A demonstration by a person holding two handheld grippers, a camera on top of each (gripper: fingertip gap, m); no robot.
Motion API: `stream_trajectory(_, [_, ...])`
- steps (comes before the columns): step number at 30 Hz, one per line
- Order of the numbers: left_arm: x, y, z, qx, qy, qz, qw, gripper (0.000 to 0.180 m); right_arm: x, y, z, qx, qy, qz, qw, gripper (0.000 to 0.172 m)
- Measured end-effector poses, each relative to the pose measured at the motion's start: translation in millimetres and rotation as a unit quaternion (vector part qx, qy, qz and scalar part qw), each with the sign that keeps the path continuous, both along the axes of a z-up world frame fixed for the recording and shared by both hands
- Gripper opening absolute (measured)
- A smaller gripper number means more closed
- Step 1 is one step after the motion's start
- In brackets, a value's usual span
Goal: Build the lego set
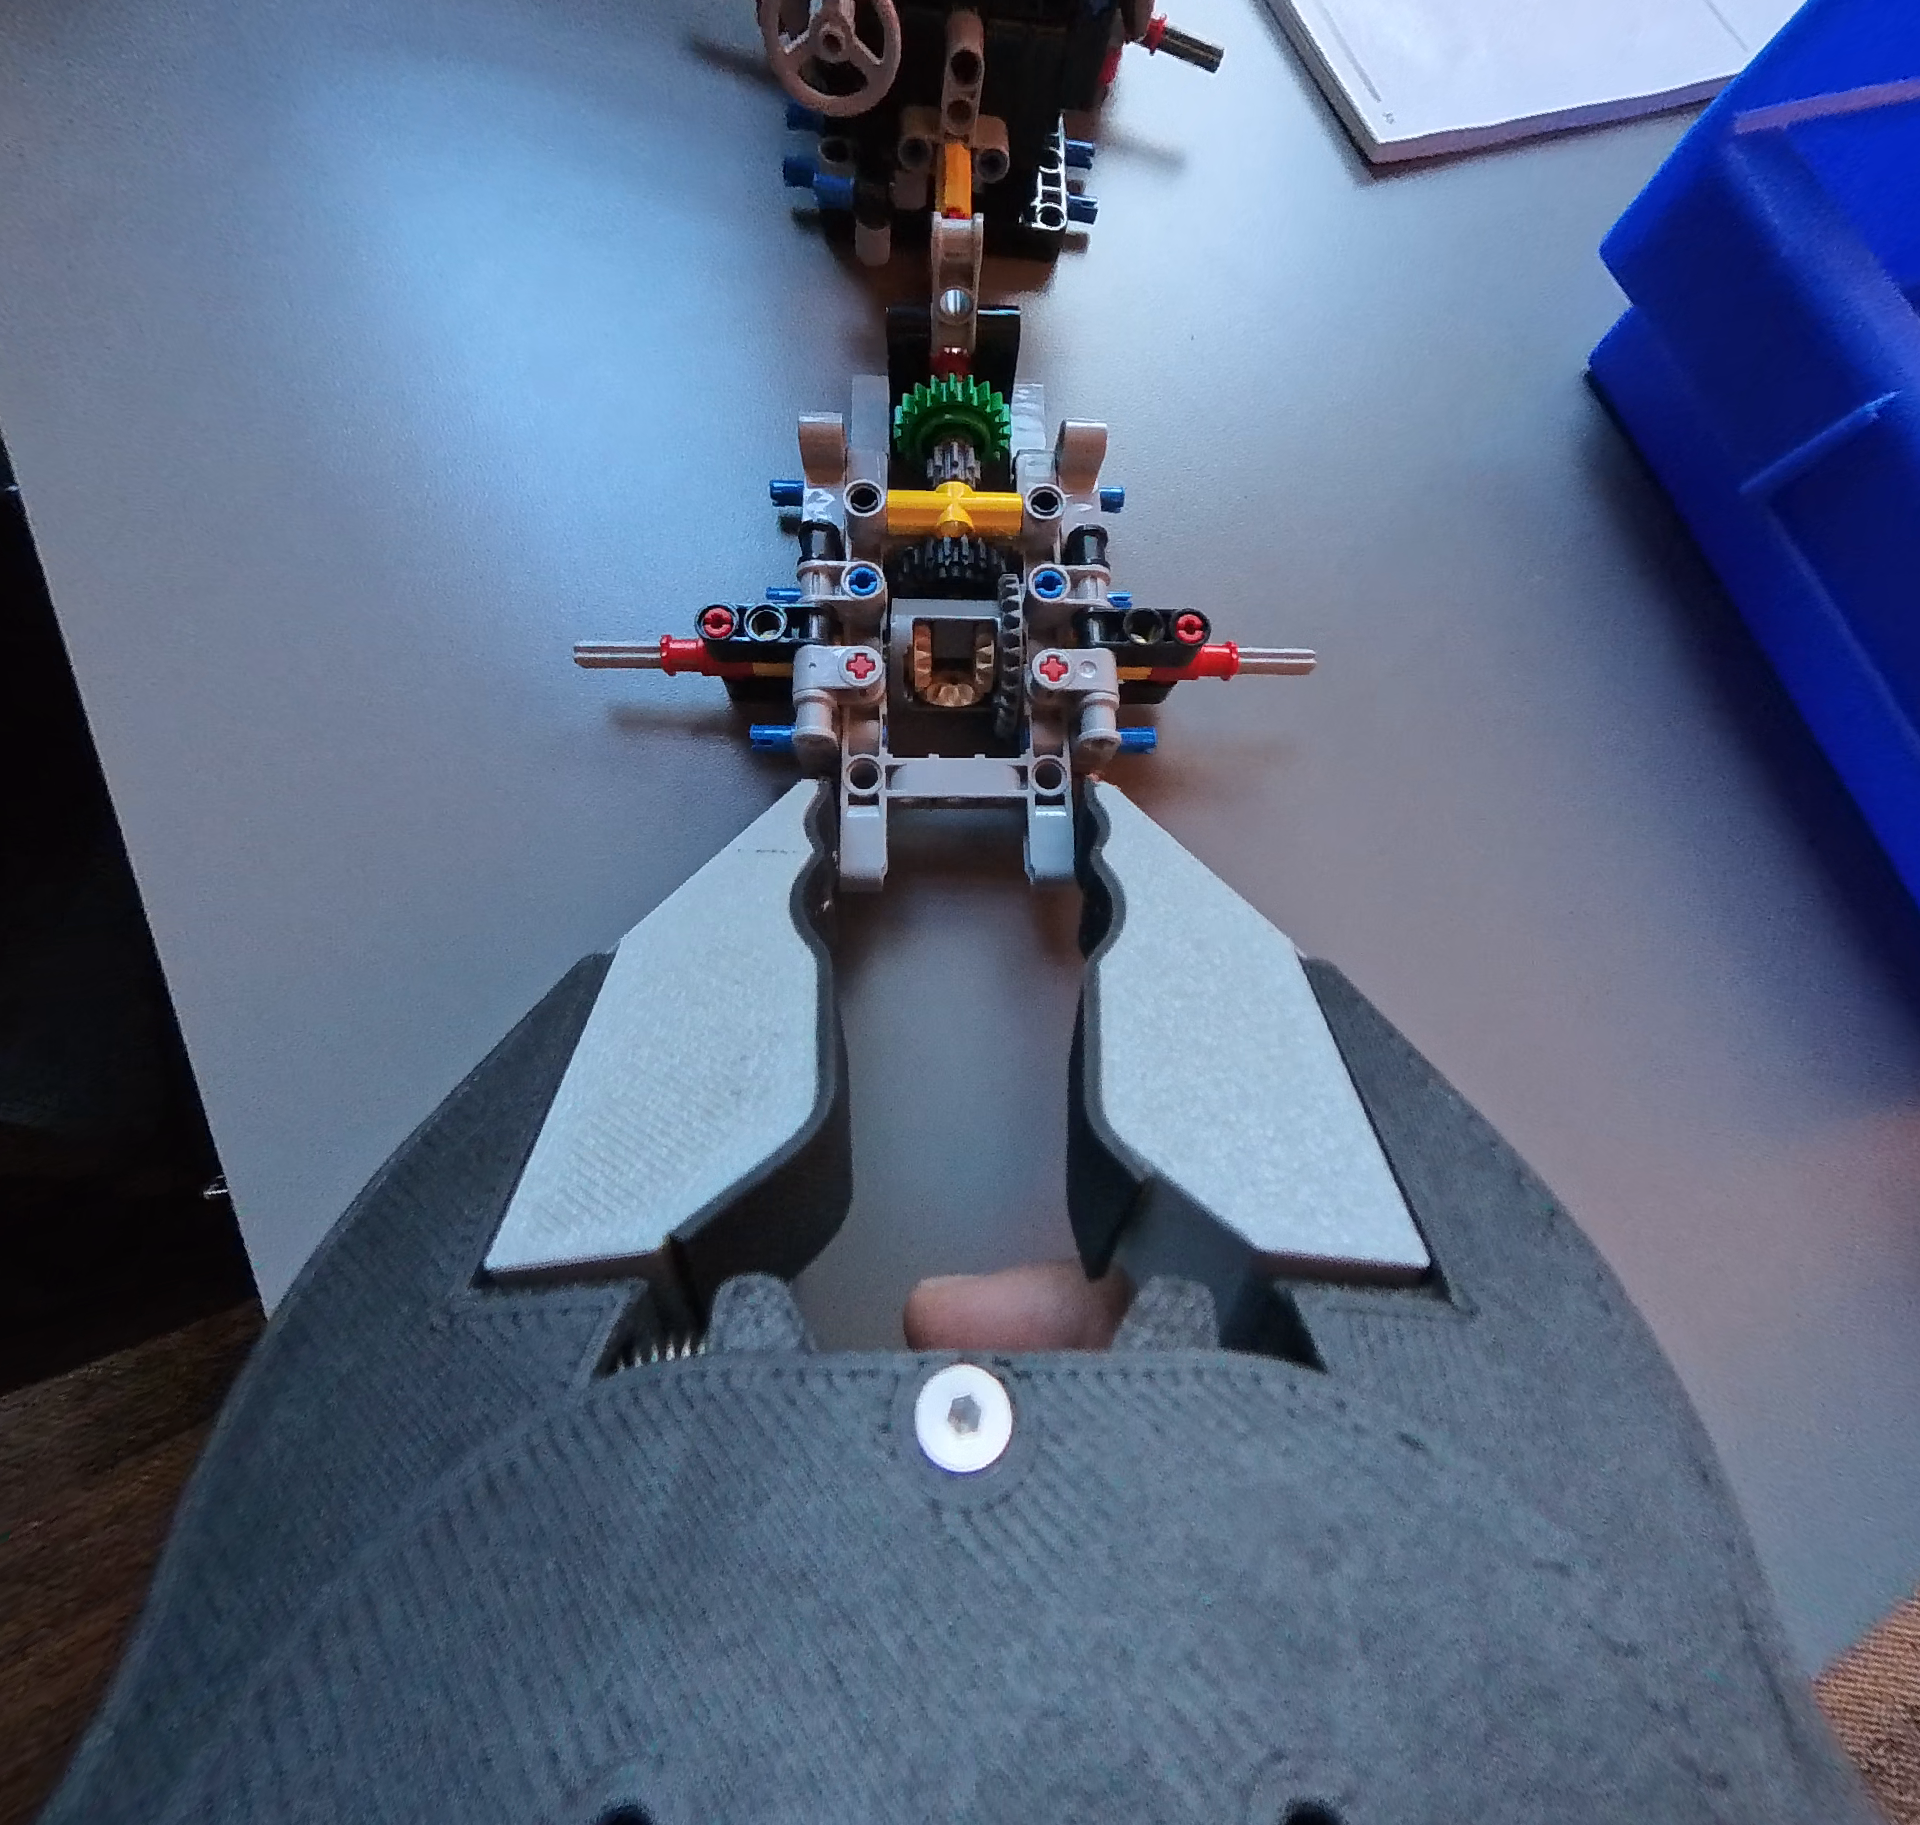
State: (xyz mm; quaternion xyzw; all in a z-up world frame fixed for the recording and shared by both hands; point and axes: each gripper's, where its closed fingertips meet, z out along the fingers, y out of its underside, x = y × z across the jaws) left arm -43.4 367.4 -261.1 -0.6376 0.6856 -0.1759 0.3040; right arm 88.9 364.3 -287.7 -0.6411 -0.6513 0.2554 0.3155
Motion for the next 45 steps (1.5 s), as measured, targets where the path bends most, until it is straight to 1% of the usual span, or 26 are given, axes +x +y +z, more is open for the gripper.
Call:
stream_trajectory(14, [2.4,0.5,-0.1,0.011,-0.003,0.031,0.999,0.060,-1.7,-2.8,-0.2,-0.006,-0.002,0.001,1.000,0.042])
stream_trajectory(23, [3.3,1.0,0.2,0.009,0.003,0.031,0.999,0.059,-2.5,-2.8,-0.5,-0.013,-0.004,0.005,1.000,0.042])
stream_trajectory(28, [1.3,0.9,-0.6,0.027,-0.017,0.017,0.999,0.059,-2.7,-2.8,0.0,-0.039,0.001,0.003,0.999,0.042])
stream_trajectory(31, [0.0,0.3,-0.3,0.025,-0.039,0.022,0.999,0.059,-2.7,-2.5,0.8,-0.049,0.002,-0.002,0.999,0.043])
stream_trajectory(33, [0.0,-1.2,0.1,0.036,-0.040,0.017,0.998,0.059,-1.4,-1.4,0.2,-0.038,-0.009,-0.008,0.999,0.044])
stream_trajectory(35, [0.8,-2.3,0.4,0.041,-0.040,0.014,0.998,0.059,1.2,2.4,0.0,-0.008,-0.025,-0.021,0.999,0.050])
stream_trajectory(36, [0.9,-1.9,0.3,0.039,-0.040,0.017,0.998,0.059,4.0,2.7,1.0,-0.001,-0.035,-0.023,0.999,0.051])
stream_trajectory(39, [0.8,-1.1,0.3,0.038,-0.041,0.021,0.998,0.059,13.7,2.7,11.5,0.009,-0.051,-0.031,0.998,0.052])
stream_trajectory(41, [0.8,-1.7,0.6,0.043,-0.044,0.020,0.998,0.059,17.0,7.1,26.5,0.024,-0.045,-0.045,0.998,0.048])
stream_trajectory(43, [0.7,-2.8,1.3,0.052,-0.048,0.017,0.997,0.059,7.0,5.2,45.2,0.028,-0.023,-0.045,0.998,0.040])
stream_trajectory(45, [0.4,-3.3,2.0,0.058,-0.052,0.016,0.997,0.059,-16.7,0.6,58.0,0.028,-0.003,-0.040,0.999,0.030])
